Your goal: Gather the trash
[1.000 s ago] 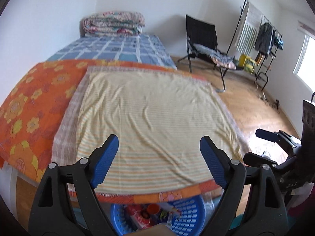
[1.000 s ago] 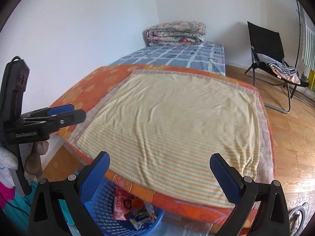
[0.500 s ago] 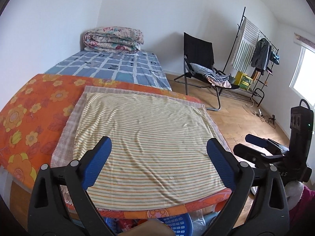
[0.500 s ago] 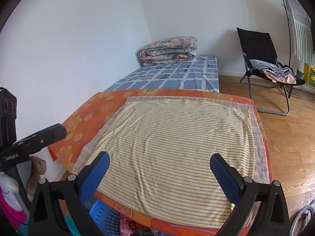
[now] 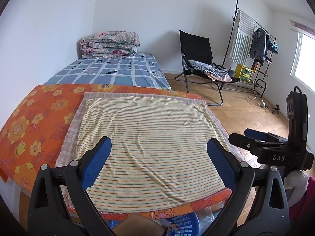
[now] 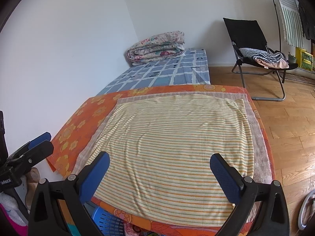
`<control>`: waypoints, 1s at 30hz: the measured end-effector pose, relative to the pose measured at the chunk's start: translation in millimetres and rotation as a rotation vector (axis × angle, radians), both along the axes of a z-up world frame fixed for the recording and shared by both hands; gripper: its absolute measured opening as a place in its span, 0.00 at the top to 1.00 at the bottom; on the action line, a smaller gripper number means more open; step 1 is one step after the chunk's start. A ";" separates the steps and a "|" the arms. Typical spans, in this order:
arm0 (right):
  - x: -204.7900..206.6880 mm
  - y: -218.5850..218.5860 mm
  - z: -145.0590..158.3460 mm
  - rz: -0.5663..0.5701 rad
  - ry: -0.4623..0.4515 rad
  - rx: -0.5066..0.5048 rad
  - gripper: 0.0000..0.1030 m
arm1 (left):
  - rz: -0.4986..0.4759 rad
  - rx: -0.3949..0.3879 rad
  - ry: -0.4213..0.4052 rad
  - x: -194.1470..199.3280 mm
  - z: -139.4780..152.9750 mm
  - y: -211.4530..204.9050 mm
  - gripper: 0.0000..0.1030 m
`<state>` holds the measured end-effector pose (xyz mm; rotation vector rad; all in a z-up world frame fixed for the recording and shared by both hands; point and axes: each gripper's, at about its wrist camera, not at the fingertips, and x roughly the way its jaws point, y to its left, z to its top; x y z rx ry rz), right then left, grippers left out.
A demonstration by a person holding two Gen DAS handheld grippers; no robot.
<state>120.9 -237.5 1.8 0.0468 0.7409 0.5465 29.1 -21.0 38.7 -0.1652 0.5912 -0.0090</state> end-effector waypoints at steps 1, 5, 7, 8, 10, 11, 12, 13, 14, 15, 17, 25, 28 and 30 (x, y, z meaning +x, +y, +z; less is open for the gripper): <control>-0.4 0.0 0.1 0.000 -0.001 0.000 0.00 | -0.001 0.000 0.001 -0.5 -0.3 -0.9 0.03; -1.0 0.0 -0.9 -0.005 -0.003 -0.008 0.00 | 0.001 0.002 0.000 -0.4 -0.2 -1.0 0.02; 0.2 0.6 -1.5 -0.008 0.001 -0.010 0.00 | 0.001 0.004 0.000 -0.3 -0.1 -1.0 0.01; 0.2 0.4 -2.1 -0.009 0.002 -0.010 0.00 | 0.003 0.007 0.002 -0.3 -0.9 -1.4 0.01; 0.2 0.0 -2.9 -0.010 0.005 -0.010 0.00 | 0.005 0.010 0.004 -1.4 -3.0 -1.8 0.01; 0.3 -0.2 -3.2 -0.011 0.006 -0.010 0.00 | 0.006 0.009 0.004 -2.1 -3.9 -1.7 0.01; -0.2 -0.3 -3.1 -0.010 0.006 -0.010 0.00 | 0.006 0.009 0.004 -2.3 -4.2 -1.2 0.01; 0.1 -0.3 -3.0 -0.010 0.005 -0.010 0.00 | 0.006 0.008 0.005 -2.4 -4.3 -1.2 0.01; -0.2 -0.3 -3.0 -0.010 0.004 -0.012 0.00 | 0.007 0.008 0.005 -2.1 -4.0 -1.2 0.01; 0.1 -0.3 -3.0 -0.010 0.004 -0.012 0.00 | 0.009 0.007 0.006 -2.6 -4.6 -1.3 0.01; 0.3 -1.2 -4.0 -0.008 0.004 -0.013 0.00 | 0.013 0.005 0.007 -3.2 -6.2 -0.4 0.01; -1.2 -1.3 -5.3 -0.004 0.004 -0.012 0.00 | 0.028 -0.012 0.020 -5.5 -10.8 2.0 0.01; -1.8 -0.9 -5.9 -0.001 0.003 -0.014 0.00 | 0.026 -0.012 0.020 -5.3 -10.7 2.3 0.01; -2.3 -0.7 -6.1 -0.002 0.003 -0.015 0.00 | 0.028 -0.011 0.020 -5.3 -10.7 2.3 0.01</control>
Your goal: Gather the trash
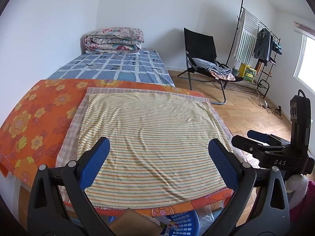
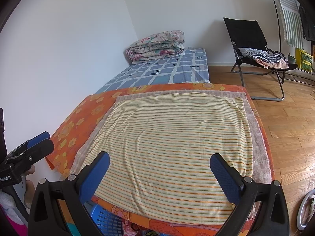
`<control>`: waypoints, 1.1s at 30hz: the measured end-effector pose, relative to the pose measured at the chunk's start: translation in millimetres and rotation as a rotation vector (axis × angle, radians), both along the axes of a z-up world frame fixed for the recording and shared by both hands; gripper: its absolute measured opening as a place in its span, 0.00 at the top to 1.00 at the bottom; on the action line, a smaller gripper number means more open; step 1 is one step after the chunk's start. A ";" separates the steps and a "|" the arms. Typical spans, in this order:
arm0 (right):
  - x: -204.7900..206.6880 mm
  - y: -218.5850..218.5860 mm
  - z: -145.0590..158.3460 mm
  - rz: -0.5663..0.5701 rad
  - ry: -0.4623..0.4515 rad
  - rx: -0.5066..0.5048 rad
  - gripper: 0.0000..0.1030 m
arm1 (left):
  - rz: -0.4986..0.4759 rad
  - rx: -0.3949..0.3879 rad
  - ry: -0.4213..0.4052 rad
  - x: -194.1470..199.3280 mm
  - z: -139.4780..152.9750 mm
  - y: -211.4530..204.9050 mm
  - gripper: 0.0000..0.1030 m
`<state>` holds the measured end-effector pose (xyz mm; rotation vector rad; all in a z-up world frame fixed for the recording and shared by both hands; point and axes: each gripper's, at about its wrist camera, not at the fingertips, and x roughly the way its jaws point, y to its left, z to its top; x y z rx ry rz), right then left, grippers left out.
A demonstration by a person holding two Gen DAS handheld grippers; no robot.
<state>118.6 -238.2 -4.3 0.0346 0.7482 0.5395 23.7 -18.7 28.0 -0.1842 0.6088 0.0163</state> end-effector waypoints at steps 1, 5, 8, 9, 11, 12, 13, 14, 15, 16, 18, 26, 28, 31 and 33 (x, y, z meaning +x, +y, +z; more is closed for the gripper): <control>-0.2 -0.1 -0.2 -0.001 0.000 0.000 0.00 | 0.000 -0.001 0.000 -0.3 -0.2 0.0 0.01; -0.1 0.4 0.3 -0.001 0.000 0.001 0.00 | -0.001 -0.001 0.000 0.5 0.5 0.3 0.01; -0.3 0.1 0.0 -0.001 0.000 0.001 0.00 | 0.000 0.001 -0.001 -0.4 -0.1 0.1 0.01; -0.2 0.3 0.2 -0.001 0.000 0.001 0.00 | 0.001 0.000 -0.001 -0.6 -0.3 0.2 0.01; 0.1 0.5 0.3 0.000 0.000 0.000 0.00 | 0.000 -0.001 0.001 -0.3 -0.3 0.2 0.01; 0.0 0.4 0.3 0.000 0.000 0.000 0.00 | 0.000 -0.001 0.000 0.3 0.3 0.2 0.01; -0.2 0.2 0.0 0.000 0.000 0.000 0.00 | -0.001 -0.001 0.000 0.4 0.4 0.2 0.01; 0.0 0.6 0.3 0.000 0.000 0.000 0.00 | -0.001 -0.001 0.001 0.6 0.5 0.2 0.01; 0.0 0.6 0.4 0.000 0.001 0.000 0.00 | -0.003 -0.001 0.002 -0.5 -0.4 -0.1 0.01; -0.3 0.8 -0.5 0.002 0.001 -0.001 0.00 | -0.002 -0.001 0.001 0.4 0.5 0.1 0.01; -1.0 0.5 -1.5 0.004 0.002 -0.004 0.00 | -0.004 0.000 0.003 -0.5 -0.1 -0.3 0.01; -1.6 0.4 -1.8 0.004 0.003 -0.005 0.00 | -0.003 0.020 0.017 -0.7 -0.6 0.7 0.01; -1.9 0.3 -2.3 0.005 0.005 -0.006 0.00 | 0.001 0.031 0.017 -0.5 -0.1 -0.9 0.01; -2.3 -0.4 -5.0 0.008 0.009 -0.008 0.00 | 0.001 0.043 0.016 -1.6 0.4 -2.6 0.01; -2.5 -0.9 -6.4 0.011 0.011 -0.011 0.00 | 0.002 0.052 0.015 -1.6 0.7 -3.9 0.01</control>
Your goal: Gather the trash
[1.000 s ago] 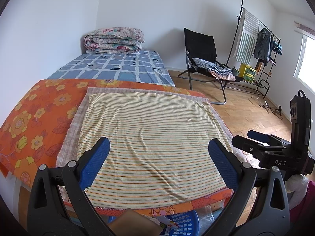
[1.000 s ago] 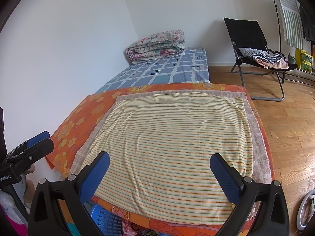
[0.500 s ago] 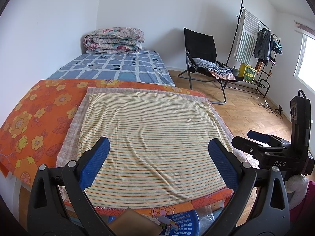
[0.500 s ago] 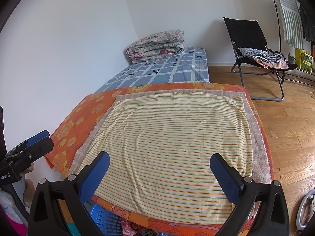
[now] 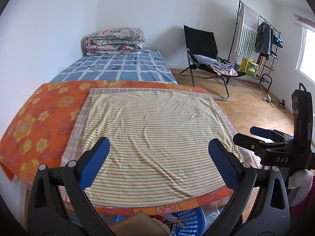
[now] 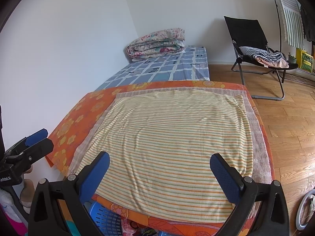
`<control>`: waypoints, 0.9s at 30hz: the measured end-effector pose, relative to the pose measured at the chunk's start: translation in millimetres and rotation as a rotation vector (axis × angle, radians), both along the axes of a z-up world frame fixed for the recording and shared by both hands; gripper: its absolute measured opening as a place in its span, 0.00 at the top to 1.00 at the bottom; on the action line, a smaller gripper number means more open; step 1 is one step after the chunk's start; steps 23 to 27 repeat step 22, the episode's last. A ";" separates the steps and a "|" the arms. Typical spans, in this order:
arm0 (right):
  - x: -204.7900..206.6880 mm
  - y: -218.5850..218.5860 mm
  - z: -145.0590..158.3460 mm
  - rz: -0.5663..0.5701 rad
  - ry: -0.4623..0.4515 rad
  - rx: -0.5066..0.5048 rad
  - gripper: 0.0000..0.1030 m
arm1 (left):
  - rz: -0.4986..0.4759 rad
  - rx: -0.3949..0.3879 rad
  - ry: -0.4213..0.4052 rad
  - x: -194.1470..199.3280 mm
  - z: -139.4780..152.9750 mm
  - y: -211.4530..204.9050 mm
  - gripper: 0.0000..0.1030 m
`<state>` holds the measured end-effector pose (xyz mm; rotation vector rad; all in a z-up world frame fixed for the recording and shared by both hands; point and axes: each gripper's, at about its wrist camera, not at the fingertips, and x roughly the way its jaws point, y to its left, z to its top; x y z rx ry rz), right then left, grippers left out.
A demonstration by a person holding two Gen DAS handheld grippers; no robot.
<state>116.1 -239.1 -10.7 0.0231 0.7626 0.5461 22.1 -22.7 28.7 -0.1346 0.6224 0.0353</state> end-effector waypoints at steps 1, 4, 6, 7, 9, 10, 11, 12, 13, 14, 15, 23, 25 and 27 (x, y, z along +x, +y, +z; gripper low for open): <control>-0.7 -0.5 -0.7 0.002 0.000 -0.002 0.00 | 0.000 0.002 0.000 0.1 0.0 -0.7 0.01; -0.1 0.2 -0.3 0.003 0.001 -0.004 0.00 | 0.000 -0.001 0.000 0.2 0.0 -0.9 0.01; -0.4 -0.2 -0.6 0.002 0.001 -0.003 0.00 | 0.001 -0.001 0.000 0.1 -0.1 -1.0 0.01; -0.1 0.5 -0.4 0.002 0.001 -0.003 0.00 | 0.000 -0.001 0.000 -0.1 -0.2 -1.1 0.01; -0.1 0.4 -0.5 0.002 0.002 -0.004 0.00 | 0.001 0.000 0.000 0.2 0.0 -0.9 0.01; -0.5 -0.2 -0.9 0.001 0.002 -0.003 0.00 | 0.000 0.000 0.000 -0.3 -0.3 -1.5 0.01; -0.4 0.5 -0.6 0.001 0.003 -0.004 0.00 | 0.000 0.000 0.001 0.0 -0.2 -1.1 0.01; -0.7 0.6 -0.8 0.001 0.004 -0.004 0.00 | 0.000 -0.002 0.002 -0.4 -0.4 -1.1 0.01; -1.2 0.3 -1.1 0.002 0.004 -0.004 0.00 | 0.001 -0.002 0.001 0.2 0.0 -0.5 0.01; -0.9 0.5 -1.1 0.002 0.004 -0.005 0.00 | 0.002 -0.003 0.001 -0.5 -0.2 -1.1 0.01; -1.2 0.3 -1.3 0.003 0.005 -0.006 0.00 | 0.001 -0.001 0.001 0.3 0.1 -0.4 0.01; -1.0 0.3 -3.2 0.005 0.009 -0.011 0.00 | 0.002 0.002 0.001 0.6 0.0 0.2 0.01; -1.0 0.3 -3.2 0.005 0.009 -0.011 0.00 | 0.002 0.002 0.001 0.6 0.0 0.2 0.01; -1.0 0.3 -3.2 0.005 0.009 -0.011 0.00 | 0.002 0.002 0.001 0.6 0.0 0.2 0.01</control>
